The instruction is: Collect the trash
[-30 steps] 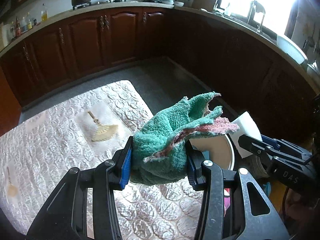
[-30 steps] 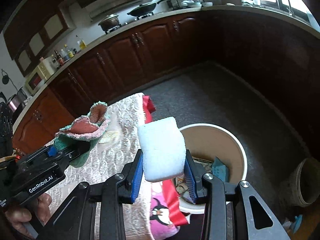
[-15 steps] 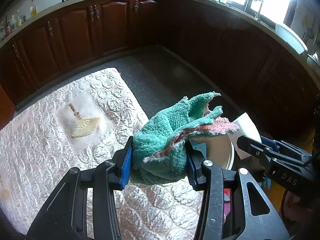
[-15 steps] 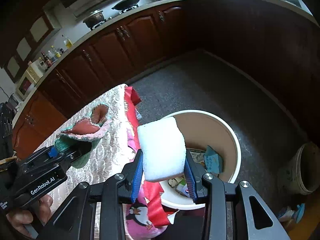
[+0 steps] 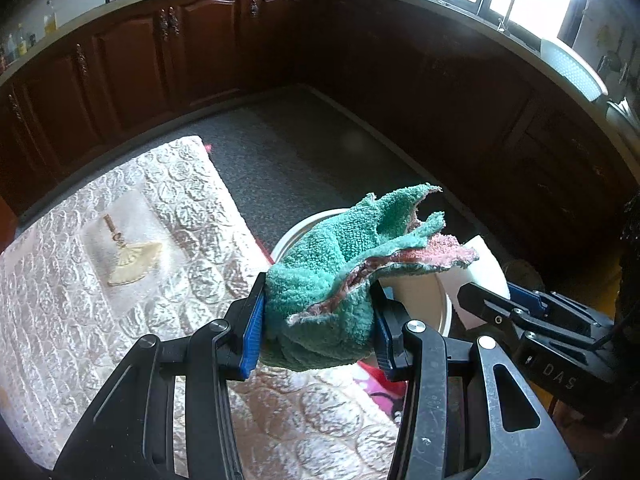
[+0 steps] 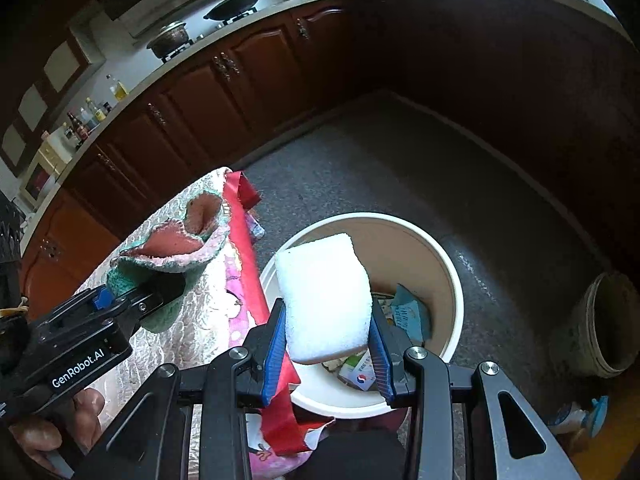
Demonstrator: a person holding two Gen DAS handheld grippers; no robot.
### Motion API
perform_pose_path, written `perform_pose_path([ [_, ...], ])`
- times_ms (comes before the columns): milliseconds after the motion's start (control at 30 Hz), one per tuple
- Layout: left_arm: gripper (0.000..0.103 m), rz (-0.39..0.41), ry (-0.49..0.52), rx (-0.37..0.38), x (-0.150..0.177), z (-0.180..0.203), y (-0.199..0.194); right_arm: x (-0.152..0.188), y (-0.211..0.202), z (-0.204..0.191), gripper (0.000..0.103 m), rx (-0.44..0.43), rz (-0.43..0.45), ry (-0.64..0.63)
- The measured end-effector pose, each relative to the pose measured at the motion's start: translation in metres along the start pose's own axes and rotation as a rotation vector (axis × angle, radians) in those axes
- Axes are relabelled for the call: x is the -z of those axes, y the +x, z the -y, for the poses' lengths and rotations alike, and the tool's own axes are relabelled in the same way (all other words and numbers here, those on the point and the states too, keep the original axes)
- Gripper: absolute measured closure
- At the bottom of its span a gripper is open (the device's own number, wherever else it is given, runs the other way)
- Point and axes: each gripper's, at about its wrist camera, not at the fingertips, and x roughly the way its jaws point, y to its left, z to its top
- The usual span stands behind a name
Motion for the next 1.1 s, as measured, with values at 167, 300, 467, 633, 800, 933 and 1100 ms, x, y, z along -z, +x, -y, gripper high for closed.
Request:
perform_pose_path([
  [167, 0.06, -0.013, -0.012, 0.019, -0.003, 0.003, 0.007, 0.0, 0.001, 0.005, 0.067, 0.005, -0.001, 0.014],
  [300, 0.057, -0.037, -0.034, 0.058, -0.005, 0.002, 0.016, -0.001, 0.005, 0.007, 0.062, 0.02, -0.007, 0.027],
  [467, 0.049, -0.082, -0.068, 0.115, -0.003, -0.003, 0.026, 0.0, 0.009, 0.01, 0.041, 0.046, -0.002, 0.034],
  [633, 0.043, -0.068, -0.077, 0.117, 0.0, -0.011, 0.02, 0.002, 0.01, 0.014, 0.041, 0.047, -0.013, 0.066],
  [800, 0.041, -0.034, -0.084, 0.099, 0.003, -0.018, 0.001, 0.004, 0.002, 0.004, 0.04, 0.045, 0.01, 0.047],
  [933, 0.041, 0.014, -0.088, 0.065, 0.007, -0.027, -0.019, 0.004, -0.007, -0.008, 0.037, 0.05, 0.045, 0.017],
  [1100, 0.041, 0.097, -0.087, 0.009, 0.014, -0.035, -0.049, 0.008, -0.025, -0.029, 0.034, 0.054, 0.107, -0.025],
])
